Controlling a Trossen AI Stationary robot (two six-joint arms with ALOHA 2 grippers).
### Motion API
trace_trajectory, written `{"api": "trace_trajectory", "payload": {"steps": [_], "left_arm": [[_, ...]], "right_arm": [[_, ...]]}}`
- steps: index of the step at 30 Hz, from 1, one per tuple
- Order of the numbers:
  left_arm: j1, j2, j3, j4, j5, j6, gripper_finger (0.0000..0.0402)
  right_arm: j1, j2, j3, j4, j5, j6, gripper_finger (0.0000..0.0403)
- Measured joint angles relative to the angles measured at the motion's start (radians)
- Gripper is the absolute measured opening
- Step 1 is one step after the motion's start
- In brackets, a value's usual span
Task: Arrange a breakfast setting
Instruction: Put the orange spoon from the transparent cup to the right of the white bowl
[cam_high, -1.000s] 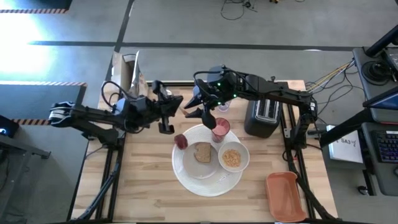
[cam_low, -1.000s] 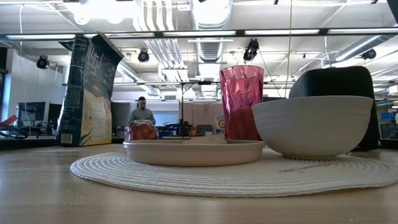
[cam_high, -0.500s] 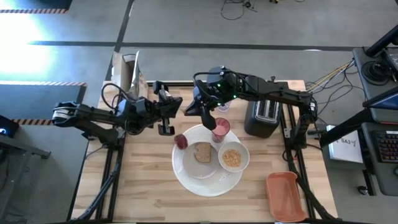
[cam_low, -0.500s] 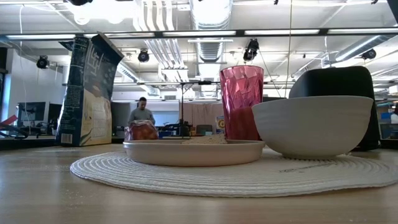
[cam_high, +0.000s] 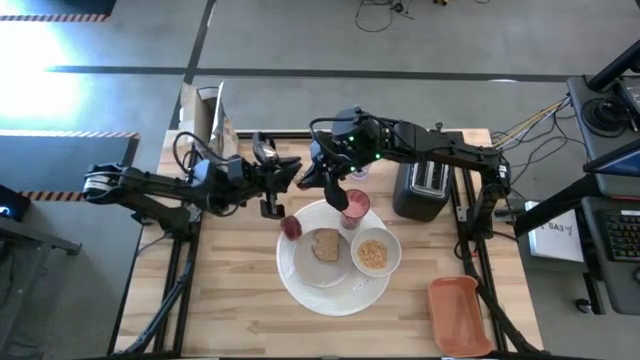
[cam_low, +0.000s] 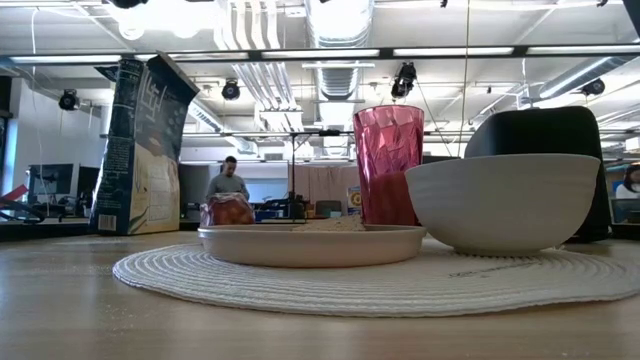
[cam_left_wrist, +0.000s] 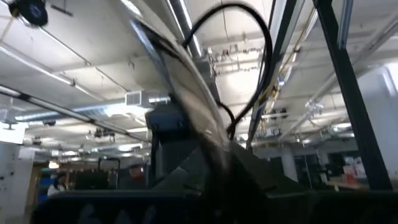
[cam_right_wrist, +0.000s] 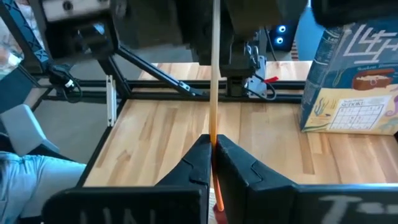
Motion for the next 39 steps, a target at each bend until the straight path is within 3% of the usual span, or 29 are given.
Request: {"api": "trace_trajectory", "payload": {"steps": [12,17,29,39], "left_arm": [[0.002,-0.105,0.0,-0.329,0.001,-0.02,0.019],[0.002,-0.194,0.0,-0.515,-0.117,-0.015,0.0238],[0.002,-0.341,0.0,-0.786,-0.259,-0.007,0.0252],[0.003,-0.434,0.0,-1.028,-0.409,-0.019,0.0251]], "right_arm": [[-0.003,0.0,0.058,-0.06,0.07,-0.001,0.0008],[-0.004,-0.002,0.14,-0.194,0.178,0.012,0.0008],[-0.006,-0.003,0.256,-0.429,0.383,0.143,0.0007],[-0.004,-0.005,0.272,-0.763,0.434,0.369,0.0008]]}}
